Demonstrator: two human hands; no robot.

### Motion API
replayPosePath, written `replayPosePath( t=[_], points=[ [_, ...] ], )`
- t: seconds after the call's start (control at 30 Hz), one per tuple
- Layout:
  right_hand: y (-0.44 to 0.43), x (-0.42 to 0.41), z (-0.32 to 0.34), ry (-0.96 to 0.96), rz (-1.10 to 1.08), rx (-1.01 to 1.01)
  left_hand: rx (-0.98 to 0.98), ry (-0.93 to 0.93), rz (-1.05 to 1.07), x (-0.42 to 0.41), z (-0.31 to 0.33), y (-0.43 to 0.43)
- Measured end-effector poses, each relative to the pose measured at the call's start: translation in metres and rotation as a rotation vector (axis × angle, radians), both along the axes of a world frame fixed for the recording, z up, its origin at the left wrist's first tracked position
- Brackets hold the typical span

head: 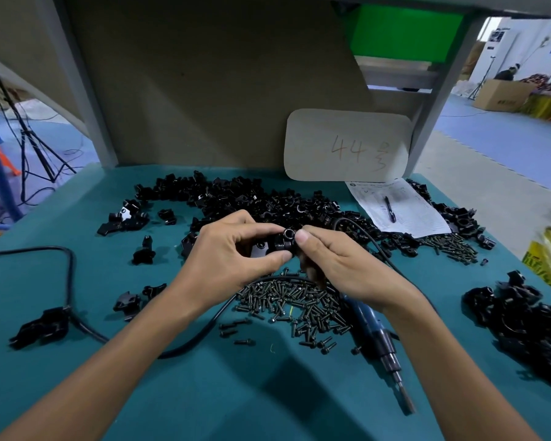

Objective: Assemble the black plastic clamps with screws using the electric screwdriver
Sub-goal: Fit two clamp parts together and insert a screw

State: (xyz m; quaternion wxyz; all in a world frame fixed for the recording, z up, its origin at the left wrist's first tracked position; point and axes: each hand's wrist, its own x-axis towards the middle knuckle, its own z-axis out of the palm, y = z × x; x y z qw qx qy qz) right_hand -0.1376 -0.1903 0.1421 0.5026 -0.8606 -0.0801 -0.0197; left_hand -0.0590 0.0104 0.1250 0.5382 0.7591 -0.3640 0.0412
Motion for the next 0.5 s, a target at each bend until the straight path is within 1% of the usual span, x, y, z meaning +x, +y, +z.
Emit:
replayPosePath(
  t=[0.1,0.2,0.27,0.3,0.33,0.37,0.4,0.43,0.47,0.5],
  points=[
    [-0.004,-0.002,-0.001,0.018,0.010,0.044,-0.013,0.002,-0.002,-0.002,0.001,-0.004],
    [-0.008,-0.002,0.000,0.018,0.011,0.009,-0.022,0.012,-0.012,-0.002,0.001,-0.009],
    [-0.012,-0.001,-0.002,0.025,-0.031,-0.027,-0.013,-0.005,-0.017,-0.003,0.001,-0.012],
    [-0.017,0.000,-0.005,0.016,-0.081,-0.098,-0.010,-0.007,-0.014,-0.003,-0.001,-0.012],
    [-0.025,0.000,-0.011,0.006,-0.163,-0.227,-0.008,-0.006,-0.005,-0.003,-0.002,-0.011],
    [-0.035,-0.002,-0.020,0.018,-0.283,-0.417,-0.003,-0.005,0.007,-0.003,-0.004,-0.010],
    [-0.046,-0.005,-0.033,0.075,-0.422,-0.651,0.003,-0.004,0.018,-0.003,-0.005,-0.008],
    [-0.054,-0.010,-0.047,0.178,-0.522,-0.841,0.009,-0.002,0.025,-0.002,-0.007,-0.007],
    [-0.060,-0.016,-0.063,0.293,-0.558,-0.930,0.012,0.001,0.029,-0.002,-0.008,-0.006],
    [-0.065,-0.020,-0.077,0.386,-0.550,-0.938,0.015,0.005,0.032,-0.002,-0.008,-0.005]
  ],
)
